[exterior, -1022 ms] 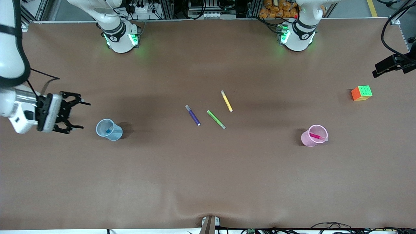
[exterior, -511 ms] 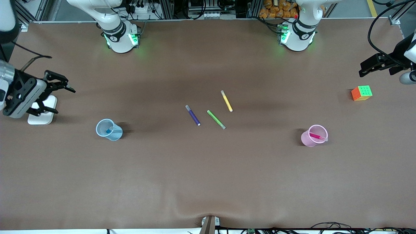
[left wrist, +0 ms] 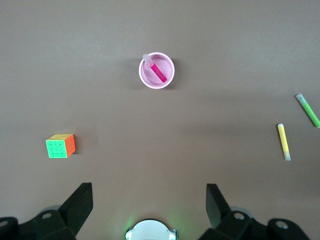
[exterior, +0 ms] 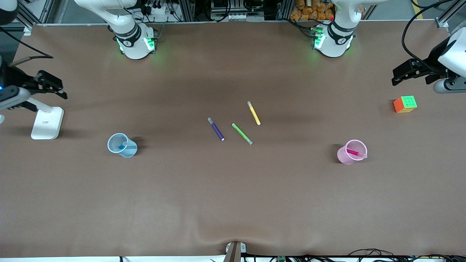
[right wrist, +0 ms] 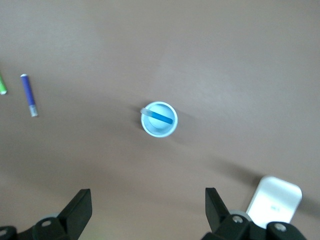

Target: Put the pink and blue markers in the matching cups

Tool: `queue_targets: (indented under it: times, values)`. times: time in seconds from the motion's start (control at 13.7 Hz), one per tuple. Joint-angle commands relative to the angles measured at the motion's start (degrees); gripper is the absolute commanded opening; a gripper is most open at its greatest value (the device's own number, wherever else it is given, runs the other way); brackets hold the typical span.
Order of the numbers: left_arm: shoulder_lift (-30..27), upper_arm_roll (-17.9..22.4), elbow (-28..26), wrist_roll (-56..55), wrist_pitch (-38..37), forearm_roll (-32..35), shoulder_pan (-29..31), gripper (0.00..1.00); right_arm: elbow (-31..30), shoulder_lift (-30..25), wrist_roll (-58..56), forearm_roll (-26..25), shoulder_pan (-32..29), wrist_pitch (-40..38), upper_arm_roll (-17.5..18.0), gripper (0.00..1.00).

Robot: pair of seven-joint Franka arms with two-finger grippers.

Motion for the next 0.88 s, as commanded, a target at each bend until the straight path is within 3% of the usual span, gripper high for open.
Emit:
queue_targets:
  times: [0.0,0.51,0.8]
  values:
    - [-1.6,1.6,-0.9,-0.5,-0.8,-1.0,-1.0,1.00,0.0,-1.4,6.0,-1.8,-1.0,-1.1,0.5,1.00]
    - [-1.5,2.1,-0.8,-0.3,-1.0,-1.0,-0.9,1.00,1.9,-2.4,18.1,-2.2,-1.1,-7.3,0.4,1.00]
    - [-1.3,2.2,-0.4,-0.2,-0.9,-1.0,-0.8,1.00,2.2,-2.3,18.8,-2.2,-0.6,-8.4,-2.0,1.00]
